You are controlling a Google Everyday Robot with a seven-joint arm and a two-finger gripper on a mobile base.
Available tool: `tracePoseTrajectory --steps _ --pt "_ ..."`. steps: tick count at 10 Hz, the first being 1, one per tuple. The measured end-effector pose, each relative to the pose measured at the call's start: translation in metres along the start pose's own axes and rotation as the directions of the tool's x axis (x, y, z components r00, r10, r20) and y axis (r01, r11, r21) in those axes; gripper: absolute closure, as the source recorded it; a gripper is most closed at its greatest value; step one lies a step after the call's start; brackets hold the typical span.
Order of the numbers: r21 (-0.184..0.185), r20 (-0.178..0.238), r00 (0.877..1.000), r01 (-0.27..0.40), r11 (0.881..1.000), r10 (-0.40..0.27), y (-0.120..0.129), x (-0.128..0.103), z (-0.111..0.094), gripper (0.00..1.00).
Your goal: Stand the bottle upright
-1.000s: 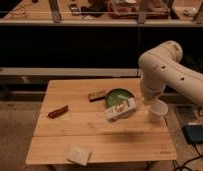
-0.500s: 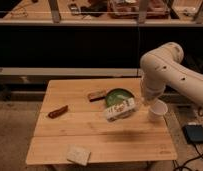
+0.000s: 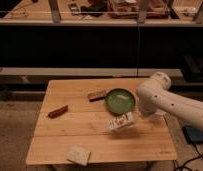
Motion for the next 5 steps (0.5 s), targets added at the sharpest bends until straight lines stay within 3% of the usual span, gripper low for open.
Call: tracePoseTrajectory --steps 3,5 --pt "0.058 -0.047 0.999 0.026 0.998 -0.023 -0.006 0.015 0.041 1.0" --pt "0.079 -0.04 0.999 0.029 0.996 -0.026 -0.012 0.015 0.051 1.0"
